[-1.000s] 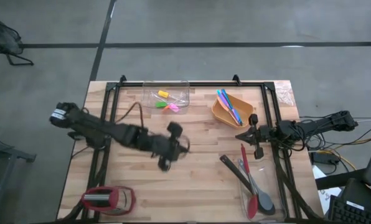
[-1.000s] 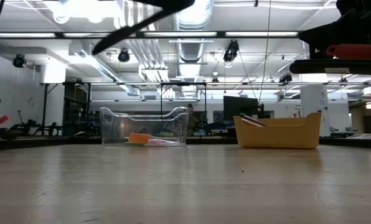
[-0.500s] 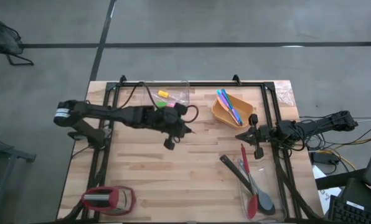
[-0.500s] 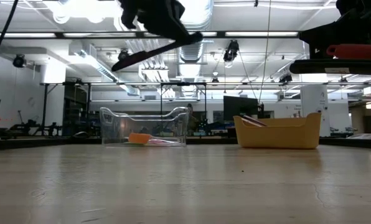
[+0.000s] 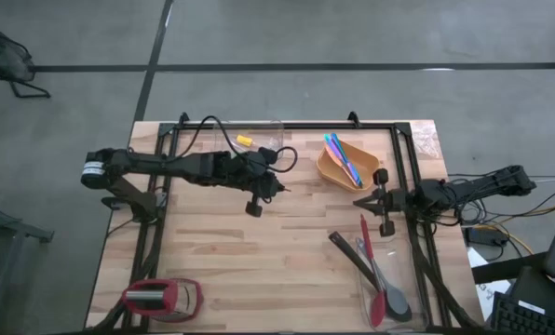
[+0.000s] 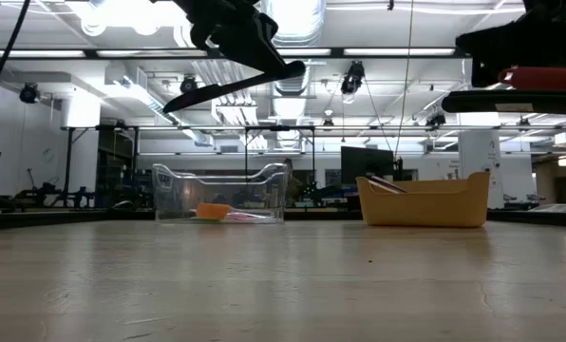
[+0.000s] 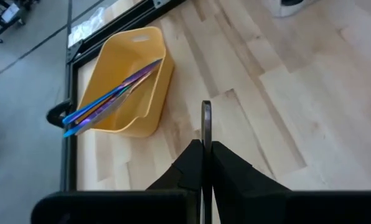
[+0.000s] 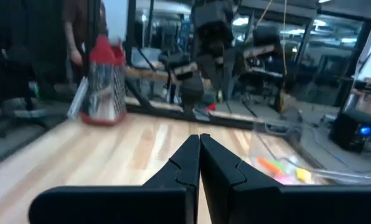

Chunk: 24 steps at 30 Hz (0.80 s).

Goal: Pick & Place Kitchen Items
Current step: Put the blue kitchen knife into the yellow bin

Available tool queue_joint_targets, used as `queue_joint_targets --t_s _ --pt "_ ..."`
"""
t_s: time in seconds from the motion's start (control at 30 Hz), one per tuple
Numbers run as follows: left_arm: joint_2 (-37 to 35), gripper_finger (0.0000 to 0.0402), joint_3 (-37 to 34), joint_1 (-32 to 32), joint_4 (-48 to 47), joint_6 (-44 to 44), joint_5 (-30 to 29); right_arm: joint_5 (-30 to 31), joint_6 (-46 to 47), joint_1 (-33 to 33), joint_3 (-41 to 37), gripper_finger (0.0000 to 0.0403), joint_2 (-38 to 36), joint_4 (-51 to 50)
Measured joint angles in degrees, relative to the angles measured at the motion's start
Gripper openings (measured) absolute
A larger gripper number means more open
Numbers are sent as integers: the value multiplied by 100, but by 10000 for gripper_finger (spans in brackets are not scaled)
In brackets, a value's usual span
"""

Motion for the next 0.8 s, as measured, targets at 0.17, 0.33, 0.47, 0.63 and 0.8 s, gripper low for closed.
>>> queue_joint_targets --t_s 0.17,0.33,0.47,0.63,0.8 --pt "11 20 -14 -2 93 -213 229 -33 1005 2 0 9 160 588" --pt "15 24 -1 17 123 -373 429 1063 937 -2 0 9 432 1381" --pt "17 22 -7 31 114 -392 432 1395 1150 -97 14 9 981 1731" --pt "17 22 -7 31 116 -442 467 1401 1600 -205 534 14 2052 1659" --pt "17 22 -16 31 116 -459 478 1405 1287 -201 1351 57 3338 1642"
